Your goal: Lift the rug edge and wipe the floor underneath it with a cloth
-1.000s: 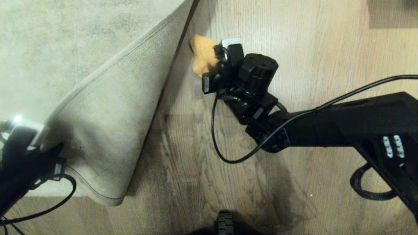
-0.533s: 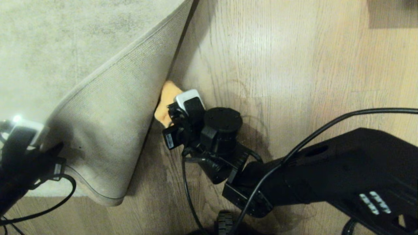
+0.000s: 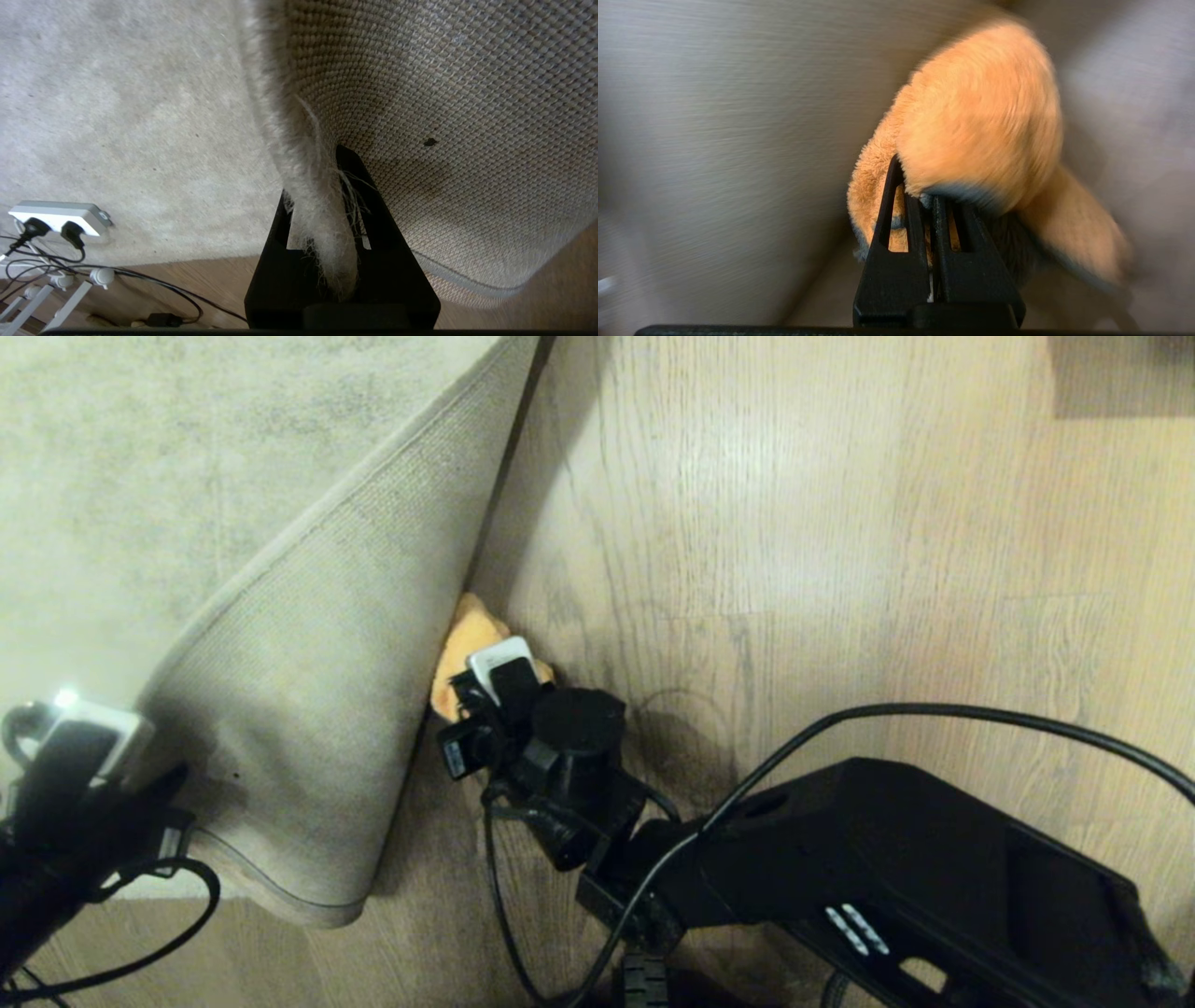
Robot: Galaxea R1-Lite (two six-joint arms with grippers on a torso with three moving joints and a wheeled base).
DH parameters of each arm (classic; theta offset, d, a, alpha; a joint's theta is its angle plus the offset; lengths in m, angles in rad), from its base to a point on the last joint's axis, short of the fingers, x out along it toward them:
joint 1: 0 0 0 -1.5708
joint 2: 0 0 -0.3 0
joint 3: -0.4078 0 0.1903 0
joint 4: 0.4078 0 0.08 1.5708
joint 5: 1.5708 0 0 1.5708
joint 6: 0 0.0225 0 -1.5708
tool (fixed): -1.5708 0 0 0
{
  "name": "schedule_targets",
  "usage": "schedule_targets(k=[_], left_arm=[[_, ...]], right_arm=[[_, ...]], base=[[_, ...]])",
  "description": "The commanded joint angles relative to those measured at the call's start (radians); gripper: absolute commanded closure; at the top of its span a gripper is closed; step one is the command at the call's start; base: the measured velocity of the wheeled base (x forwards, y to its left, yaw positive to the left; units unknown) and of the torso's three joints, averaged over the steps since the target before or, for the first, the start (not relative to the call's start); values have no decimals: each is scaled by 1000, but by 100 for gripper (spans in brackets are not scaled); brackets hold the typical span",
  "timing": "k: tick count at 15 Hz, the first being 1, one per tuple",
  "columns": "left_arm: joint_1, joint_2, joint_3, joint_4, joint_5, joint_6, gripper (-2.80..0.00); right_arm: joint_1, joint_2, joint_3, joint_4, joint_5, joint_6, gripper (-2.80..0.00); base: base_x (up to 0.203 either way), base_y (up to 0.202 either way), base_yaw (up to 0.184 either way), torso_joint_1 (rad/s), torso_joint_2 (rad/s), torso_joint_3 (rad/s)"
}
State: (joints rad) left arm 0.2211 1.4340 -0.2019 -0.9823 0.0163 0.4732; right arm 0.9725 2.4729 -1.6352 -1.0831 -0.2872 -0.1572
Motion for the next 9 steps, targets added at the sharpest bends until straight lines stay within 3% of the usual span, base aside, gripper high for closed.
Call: schedule_targets(k=[1,5,9], left_arm=[[-2,0,9,-4,2,2,0],[-3,2,7,-6,1,2,0],[-3,3,8,-15,0,1,0]], right_arm=[[-71,44,-45,3,-1,-2,0],[-193,25,-177,72,3,-11,0],[-264,-45,-308,216,9,-44,0]], base=[[0,0,0,0,0,0],[0,0,0,0,0,0],[0,0,0,0,0,0]])
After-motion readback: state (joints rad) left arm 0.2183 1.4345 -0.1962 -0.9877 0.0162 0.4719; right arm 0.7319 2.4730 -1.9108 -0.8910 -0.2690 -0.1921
